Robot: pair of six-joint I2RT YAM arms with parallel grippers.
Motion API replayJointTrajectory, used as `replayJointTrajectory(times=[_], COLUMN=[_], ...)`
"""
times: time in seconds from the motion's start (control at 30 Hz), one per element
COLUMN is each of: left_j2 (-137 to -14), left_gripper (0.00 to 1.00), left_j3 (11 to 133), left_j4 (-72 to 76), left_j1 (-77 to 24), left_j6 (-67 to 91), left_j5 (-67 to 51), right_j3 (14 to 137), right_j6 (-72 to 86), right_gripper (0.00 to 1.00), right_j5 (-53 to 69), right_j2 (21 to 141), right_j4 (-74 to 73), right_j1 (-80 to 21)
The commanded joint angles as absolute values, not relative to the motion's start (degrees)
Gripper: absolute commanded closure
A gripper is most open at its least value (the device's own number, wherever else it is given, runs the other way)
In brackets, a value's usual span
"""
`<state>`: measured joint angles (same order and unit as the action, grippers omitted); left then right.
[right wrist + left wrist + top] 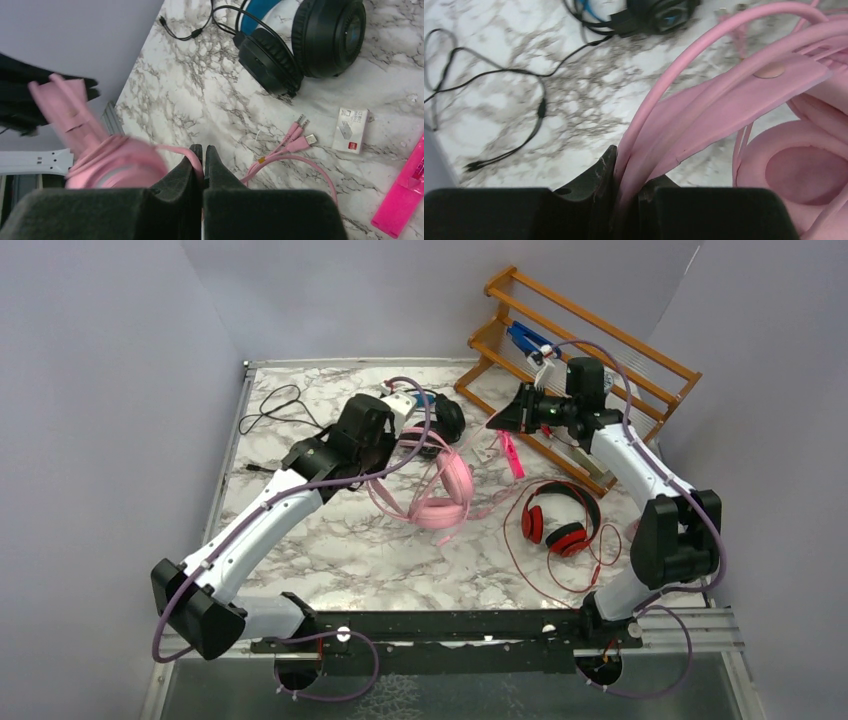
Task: Wrap the headphones
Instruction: Wrap the headphones cable around the headphones.
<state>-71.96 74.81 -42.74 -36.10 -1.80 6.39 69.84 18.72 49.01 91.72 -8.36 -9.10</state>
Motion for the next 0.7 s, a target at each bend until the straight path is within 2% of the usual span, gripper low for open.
replayJointTrajectory(times=[0.0, 0.13, 0.23, 0.43, 0.57, 0.67], left_j2=[-73.5, -74.1, -75.6, -77.3, -80.5, -82.1], left_gripper=[1.00, 1.00, 1.00, 1.00, 1.00, 1.00], left_j3=[72.6, 71.8, 72.3, 73.2, 76.5, 79.8], left_j4=[-40.5, -36.3, -34.9, -30.7, -30.5, -30.5], left_j1=[-37.2, -38.4, -39.2, -39.8, -39.9, -39.9], left_j6=[-4.2, -5.0, -5.2, -5.3, -1.7, 1.6], left_j5=[30.0, 30.1, 31.4, 29.9, 39.7, 44.1], right_j3=[76.7, 79.0, 81.7, 82.4, 81.6, 78.8], right_j6=[16.9, 21.0, 21.6, 29.4, 33.6, 37.5], right_gripper=[1.00, 1.00, 1.00, 1.00, 0.99, 0.96], right_j5=[51.6, 62.1, 65.5, 69.1, 70.9, 70.5], right_j2=[88.7, 88.2, 88.5, 88.0, 85.5, 82.6], right_j4=[-17.8, -17.5, -19.7, -14.5, -11.6, -7.2], right_j1=[-8.7, -10.3, -12.8, -16.6, -18.8, -20.9])
